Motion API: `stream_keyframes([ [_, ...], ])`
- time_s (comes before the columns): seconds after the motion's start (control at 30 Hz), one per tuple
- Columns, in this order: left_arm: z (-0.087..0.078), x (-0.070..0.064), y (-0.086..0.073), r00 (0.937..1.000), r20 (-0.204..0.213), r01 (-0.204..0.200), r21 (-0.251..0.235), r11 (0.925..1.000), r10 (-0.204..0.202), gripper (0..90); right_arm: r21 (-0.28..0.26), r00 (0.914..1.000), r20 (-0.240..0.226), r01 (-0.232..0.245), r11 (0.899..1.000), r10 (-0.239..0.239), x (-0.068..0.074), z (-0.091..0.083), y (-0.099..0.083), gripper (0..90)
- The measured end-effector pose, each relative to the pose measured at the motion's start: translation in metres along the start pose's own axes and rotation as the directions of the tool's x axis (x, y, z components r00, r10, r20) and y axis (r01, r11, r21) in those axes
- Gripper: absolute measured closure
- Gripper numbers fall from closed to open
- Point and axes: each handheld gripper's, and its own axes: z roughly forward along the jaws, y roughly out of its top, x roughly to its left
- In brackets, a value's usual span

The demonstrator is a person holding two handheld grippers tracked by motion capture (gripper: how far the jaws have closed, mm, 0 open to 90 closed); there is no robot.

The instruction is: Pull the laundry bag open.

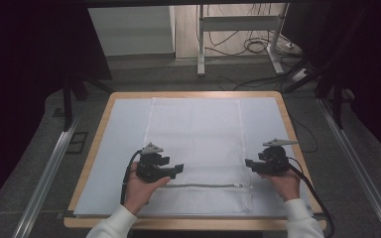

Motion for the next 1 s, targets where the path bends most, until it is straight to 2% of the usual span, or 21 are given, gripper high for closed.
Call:
stream_keyframes([
  [0.43, 0.015, -0.013, 0.004, 0.9995, 0.021, -0.026, 0.036, 0.999, 0.025, 34.2, -0.001, 1.0, 0.004, -0.002, 1.0, 0.002, -0.001, 0.0, 0.0, 34.3],
  [0.6, 0.019, -0.017, 0.005, 0.9996, 0.01, -0.028, 0.044, 0.9987, 0.027, 34.1, 0.0, 1.0, 0.006, -0.001, 1.0, 0.001, -0.001, 0.0, 0.0, 33.9],
  [0.8, 0.024, -0.023, 0.008, 0.999, 0.026, -0.037, 0.044, 0.9984, 0.036, 34.2, -0.002, 1.0, 0.006, -0.003, 1.0, 0.003, -0.002, -0.001, 0.001, 33.7],
  [1.0, 0.033, -0.033, 0.009, 0.9973, 0.051, -0.056, 0.067, 0.9962, 0.053, 33.9, -0.004, 1.0, 0.008, -0.003, 1.0, 0.003, -0.002, 0.0, 0.001, 33.4],
])
